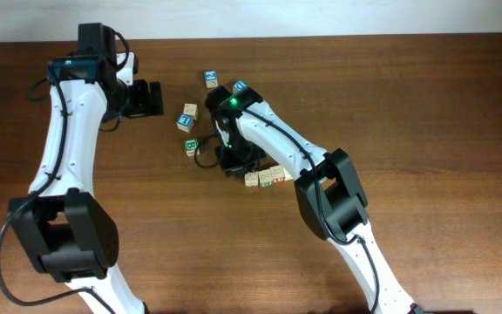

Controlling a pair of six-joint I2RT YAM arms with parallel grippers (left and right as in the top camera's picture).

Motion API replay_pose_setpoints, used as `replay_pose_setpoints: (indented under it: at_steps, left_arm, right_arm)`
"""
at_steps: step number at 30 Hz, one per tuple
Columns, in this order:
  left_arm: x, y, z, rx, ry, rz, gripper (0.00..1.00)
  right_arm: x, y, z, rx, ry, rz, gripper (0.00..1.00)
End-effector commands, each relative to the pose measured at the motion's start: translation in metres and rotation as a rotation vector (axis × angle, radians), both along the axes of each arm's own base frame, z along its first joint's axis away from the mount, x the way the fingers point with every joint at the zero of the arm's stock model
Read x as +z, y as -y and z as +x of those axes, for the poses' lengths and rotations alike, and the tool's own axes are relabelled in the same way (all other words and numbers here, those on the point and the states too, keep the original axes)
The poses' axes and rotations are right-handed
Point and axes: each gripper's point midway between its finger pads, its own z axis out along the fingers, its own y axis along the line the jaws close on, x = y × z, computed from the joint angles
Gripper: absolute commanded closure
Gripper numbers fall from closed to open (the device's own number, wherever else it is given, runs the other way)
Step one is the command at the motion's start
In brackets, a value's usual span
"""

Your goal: Rotate 5 blocks

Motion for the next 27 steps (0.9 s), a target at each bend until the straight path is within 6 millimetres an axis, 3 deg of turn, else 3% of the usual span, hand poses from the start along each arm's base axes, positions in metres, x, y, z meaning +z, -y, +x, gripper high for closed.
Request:
replay_pose_setpoints:
  at_steps: [1,6,8,11,13,15,19,20,22,23,25,27]
  left_arm:
    - [0.001,-0.001,0.003,0.013,0.004,-0.001,0.01]
    - [0.001,-0.001,0.003,0.013,0.004,-0.001,0.01]
    - [0.001,-0.001,0.003,0.013,0.004,-0.001,0.01]
    - [0.001,-0.001,0.003,0.013,0.004,-0.001,0.01]
    - [0.001,-0.001,0.003,0.013,0.004,-0.001,0.01]
    - [0.001,-0.001,0.003,0.013,0.004,-0.001,0.01]
    - [0.001,-0.001,0.003,0.013,0.004,-0.001,0.01]
    - [0.001,-0.001,0.003,0.013,0.004,-0.001,0.01]
    - [0.001,-0.001,0.003,0.013,0.004,-0.001,0.01]
    - [0.001,-0.001,0.003,0.013,0.004,-0.001,0.01]
    - [0.001,-0.001,0.003,0.013,0.004,-0.001,0.01]
    - [0.001,-0.001,0.003,0.013,0.004,-0.001,0.01]
  right_arm:
    - [0.004,0.002,-0.003,0.091,-0.010,0.014,0.95]
    - [0.009,0.003,-0.003,0.141,-0.002,0.022,0.90]
    - [0.036,-0.007,0.012,0.137,0.067,0.065,0.80]
    - [0.109,-0.013,0.034,0.064,0.189,0.142,0.73]
    - [0.150,-0.004,0.033,-0.008,0.215,0.165,0.74]
    - [0.205,-0.013,0.024,-0.034,0.241,0.327,0.78]
    - [0.298,0.017,0.008,-0.063,0.430,0.399,0.73]
    - [0.311,0.031,0.004,-0.075,0.480,0.363,0.73]
    - [0.326,0.054,-0.016,-0.111,0.500,0.319,0.80]
    - [0.325,0.067,-0.032,-0.116,0.477,0.286,0.80]
    - [0.297,0.100,-0.057,-0.226,0.396,0.143,0.81]
    - [0.260,0.113,-0.072,-0.277,0.312,0.061,0.81]
